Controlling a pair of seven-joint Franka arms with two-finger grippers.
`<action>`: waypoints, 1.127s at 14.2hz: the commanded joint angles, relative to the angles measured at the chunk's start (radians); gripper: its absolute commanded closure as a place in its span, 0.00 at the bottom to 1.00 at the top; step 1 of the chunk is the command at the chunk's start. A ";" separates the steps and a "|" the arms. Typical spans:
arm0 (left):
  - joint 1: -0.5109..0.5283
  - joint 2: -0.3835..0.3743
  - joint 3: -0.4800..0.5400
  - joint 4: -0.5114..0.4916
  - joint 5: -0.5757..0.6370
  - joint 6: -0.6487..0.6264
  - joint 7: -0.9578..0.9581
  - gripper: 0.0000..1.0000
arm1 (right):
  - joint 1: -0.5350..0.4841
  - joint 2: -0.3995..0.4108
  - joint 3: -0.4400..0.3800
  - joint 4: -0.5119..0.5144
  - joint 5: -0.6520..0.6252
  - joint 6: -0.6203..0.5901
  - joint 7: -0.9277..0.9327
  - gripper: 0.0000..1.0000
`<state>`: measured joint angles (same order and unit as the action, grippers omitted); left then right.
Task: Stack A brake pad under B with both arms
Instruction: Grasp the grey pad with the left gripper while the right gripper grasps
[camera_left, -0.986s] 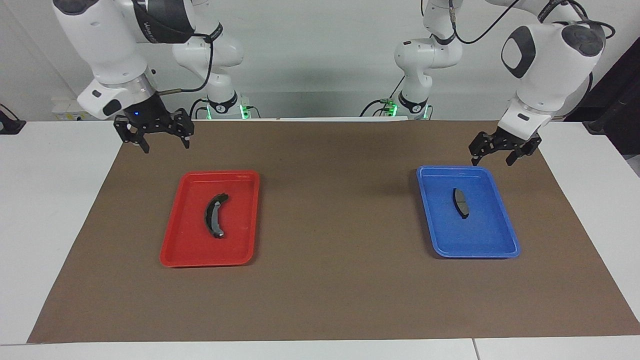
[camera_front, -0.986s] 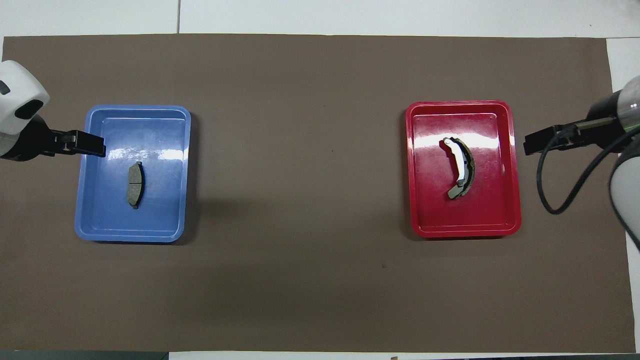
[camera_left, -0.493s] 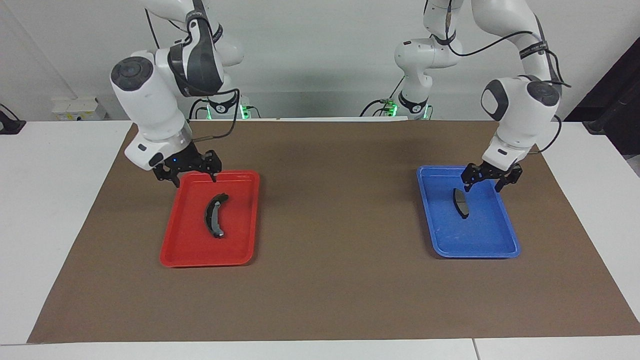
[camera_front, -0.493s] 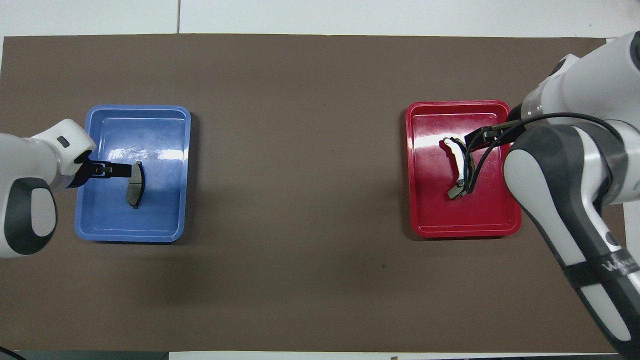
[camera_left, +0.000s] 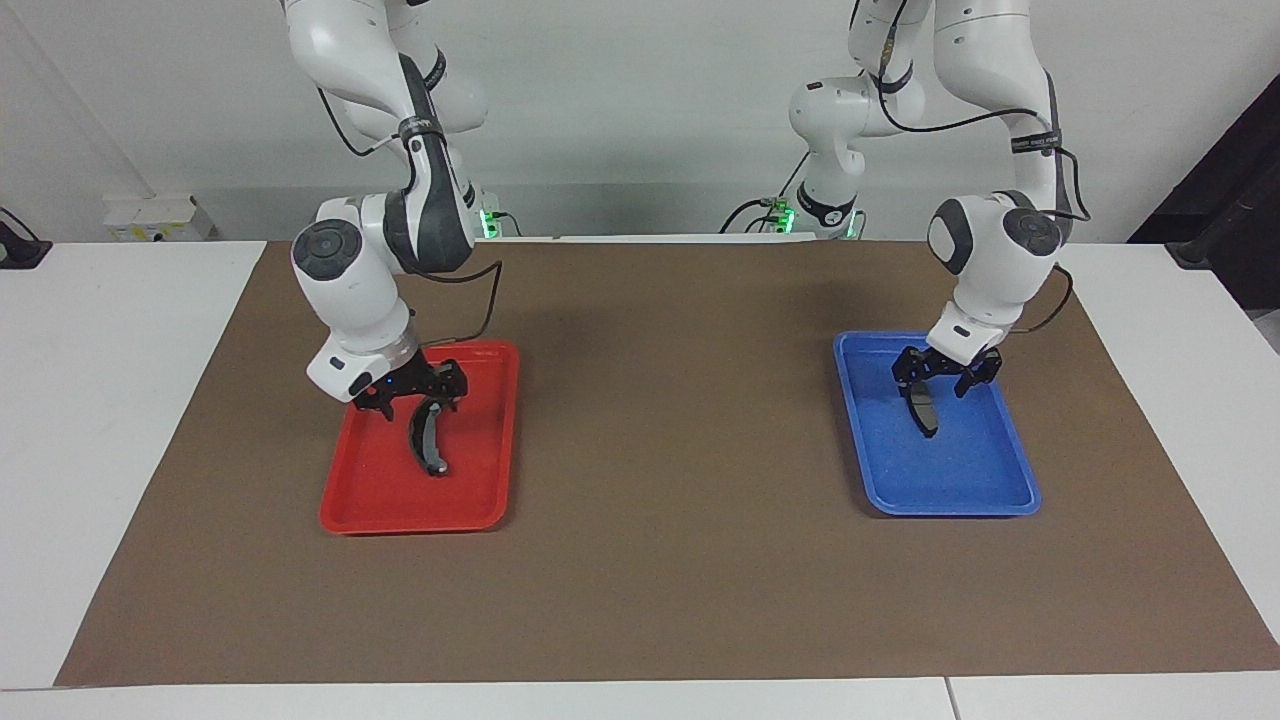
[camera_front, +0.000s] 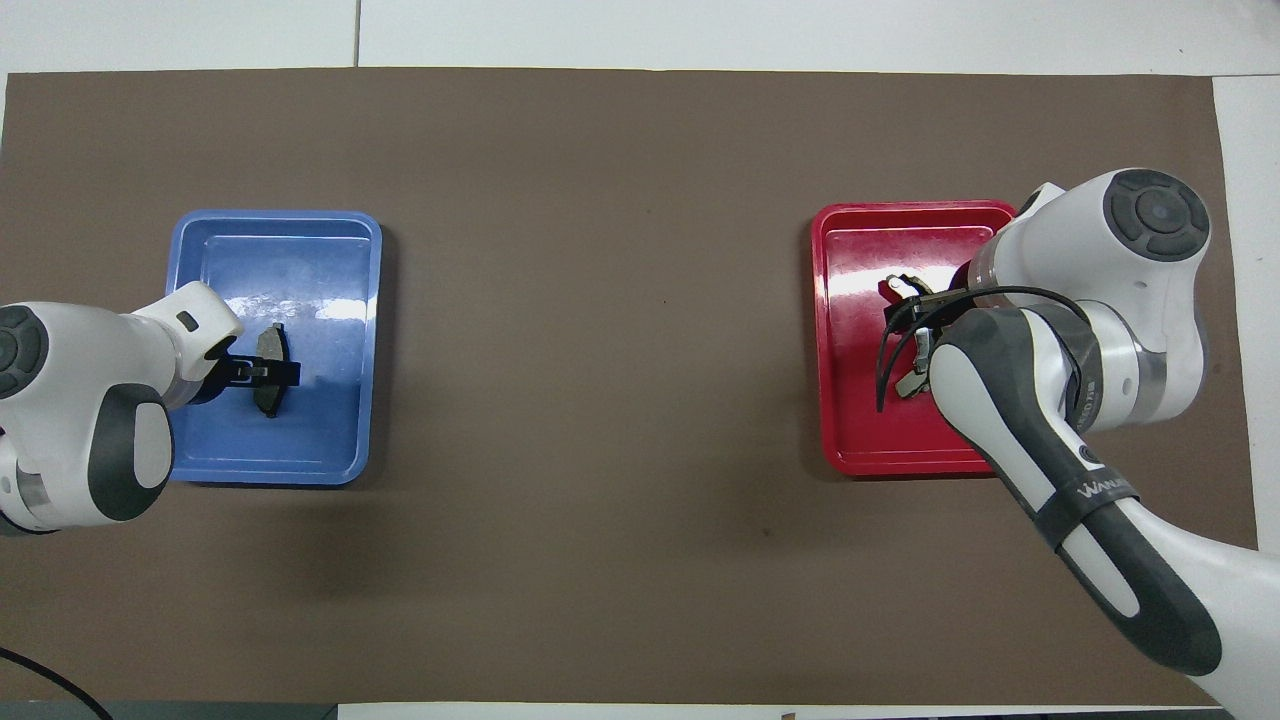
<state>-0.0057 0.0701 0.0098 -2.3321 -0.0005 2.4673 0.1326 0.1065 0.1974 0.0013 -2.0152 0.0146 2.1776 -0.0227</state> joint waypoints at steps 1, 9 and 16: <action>-0.007 0.020 0.001 -0.010 -0.009 0.030 -0.016 0.03 | -0.010 0.019 0.003 -0.011 0.010 0.022 0.020 0.01; -0.008 0.062 0.001 -0.010 -0.009 0.052 -0.034 0.63 | -0.014 0.059 0.000 -0.037 0.005 0.050 0.063 0.15; -0.008 0.056 0.002 0.020 -0.009 0.042 -0.025 0.99 | -0.025 0.053 -0.001 -0.057 -0.021 0.050 0.055 0.27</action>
<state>-0.0080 0.1113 0.0065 -2.3292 -0.0007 2.5029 0.1073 0.0970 0.2655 -0.0082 -2.0423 0.0112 2.2092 0.0299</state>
